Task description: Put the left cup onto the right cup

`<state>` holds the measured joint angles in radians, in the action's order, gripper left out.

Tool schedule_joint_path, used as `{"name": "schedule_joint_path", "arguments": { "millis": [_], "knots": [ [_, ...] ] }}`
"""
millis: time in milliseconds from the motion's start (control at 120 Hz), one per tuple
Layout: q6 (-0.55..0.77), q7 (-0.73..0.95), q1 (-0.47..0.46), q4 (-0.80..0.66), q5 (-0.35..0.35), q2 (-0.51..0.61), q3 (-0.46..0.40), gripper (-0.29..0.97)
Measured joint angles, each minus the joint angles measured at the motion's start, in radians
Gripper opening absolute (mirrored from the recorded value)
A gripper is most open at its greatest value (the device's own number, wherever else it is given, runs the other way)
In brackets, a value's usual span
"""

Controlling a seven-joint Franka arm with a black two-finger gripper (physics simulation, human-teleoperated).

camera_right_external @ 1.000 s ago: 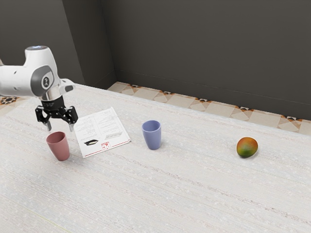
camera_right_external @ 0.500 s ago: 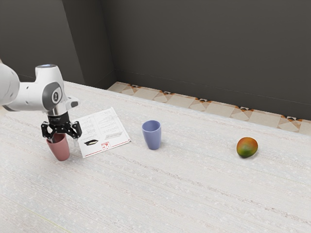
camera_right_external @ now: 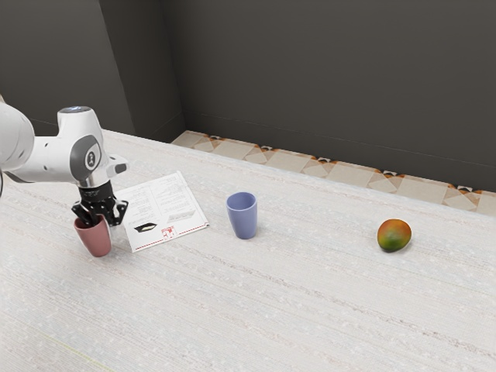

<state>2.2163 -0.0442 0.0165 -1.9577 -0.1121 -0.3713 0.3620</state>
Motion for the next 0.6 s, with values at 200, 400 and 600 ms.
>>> {"name": "schedule_joint_path", "arguments": {
  "millis": [200,400,600],
  "knots": [
    [0.004,-0.002,-0.003,0.000,0.001,0.003,0.000,-0.05],
    [0.006,-0.008,-0.004,-0.005,0.005,0.006,0.000,-0.09],
    [0.007,-0.018,-0.003,-0.008,0.010,0.009,0.001,-0.10]
  ]
}}
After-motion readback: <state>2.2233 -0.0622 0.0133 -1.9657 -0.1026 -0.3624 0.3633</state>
